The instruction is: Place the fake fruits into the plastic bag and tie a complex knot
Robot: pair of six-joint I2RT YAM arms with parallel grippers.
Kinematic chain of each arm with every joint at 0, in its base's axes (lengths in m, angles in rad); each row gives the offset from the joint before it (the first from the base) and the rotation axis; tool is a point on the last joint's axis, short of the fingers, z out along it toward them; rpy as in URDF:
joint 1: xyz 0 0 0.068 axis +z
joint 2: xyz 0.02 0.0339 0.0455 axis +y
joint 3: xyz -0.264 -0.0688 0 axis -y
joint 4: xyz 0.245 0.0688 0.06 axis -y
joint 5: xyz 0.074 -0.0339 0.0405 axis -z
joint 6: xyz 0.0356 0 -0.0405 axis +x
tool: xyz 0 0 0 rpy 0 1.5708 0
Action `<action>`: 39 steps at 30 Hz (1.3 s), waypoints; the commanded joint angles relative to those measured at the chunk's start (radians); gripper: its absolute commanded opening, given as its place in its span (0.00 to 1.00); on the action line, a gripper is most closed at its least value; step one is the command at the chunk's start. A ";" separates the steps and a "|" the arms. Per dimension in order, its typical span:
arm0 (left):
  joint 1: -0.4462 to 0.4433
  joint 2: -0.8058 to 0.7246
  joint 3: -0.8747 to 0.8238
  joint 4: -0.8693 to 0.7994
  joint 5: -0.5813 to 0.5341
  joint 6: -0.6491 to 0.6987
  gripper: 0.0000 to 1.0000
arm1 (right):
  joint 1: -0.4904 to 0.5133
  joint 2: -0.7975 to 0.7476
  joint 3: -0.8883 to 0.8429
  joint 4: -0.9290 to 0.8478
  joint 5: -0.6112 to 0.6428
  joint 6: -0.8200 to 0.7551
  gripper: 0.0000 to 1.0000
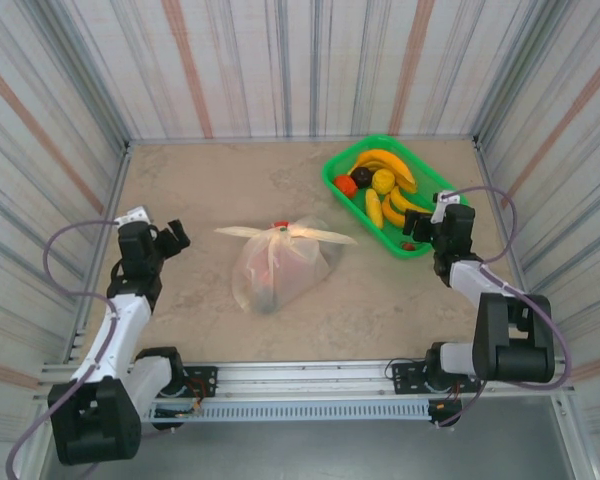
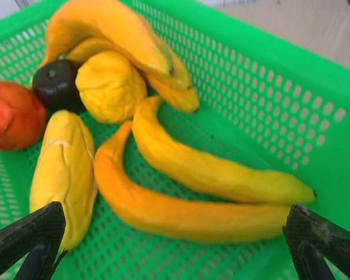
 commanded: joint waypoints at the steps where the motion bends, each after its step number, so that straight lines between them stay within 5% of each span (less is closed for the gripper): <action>1: 0.004 0.051 -0.015 0.076 -0.011 0.080 0.99 | -0.010 0.064 -0.031 0.115 0.012 -0.022 0.99; 13: 0.002 0.203 -0.087 0.327 0.038 0.153 0.99 | -0.024 0.205 -0.130 0.395 -0.023 -0.019 0.99; 31: 0.001 0.453 -0.193 0.865 0.168 0.295 0.99 | -0.019 0.207 -0.134 0.404 -0.020 -0.022 0.99; 37: -0.024 0.567 -0.195 0.985 0.201 0.342 0.99 | -0.018 0.208 -0.134 0.404 -0.020 -0.022 0.99; 39: -0.024 0.549 -0.156 0.877 0.208 0.342 0.99 | -0.018 0.207 -0.134 0.404 -0.018 -0.023 0.99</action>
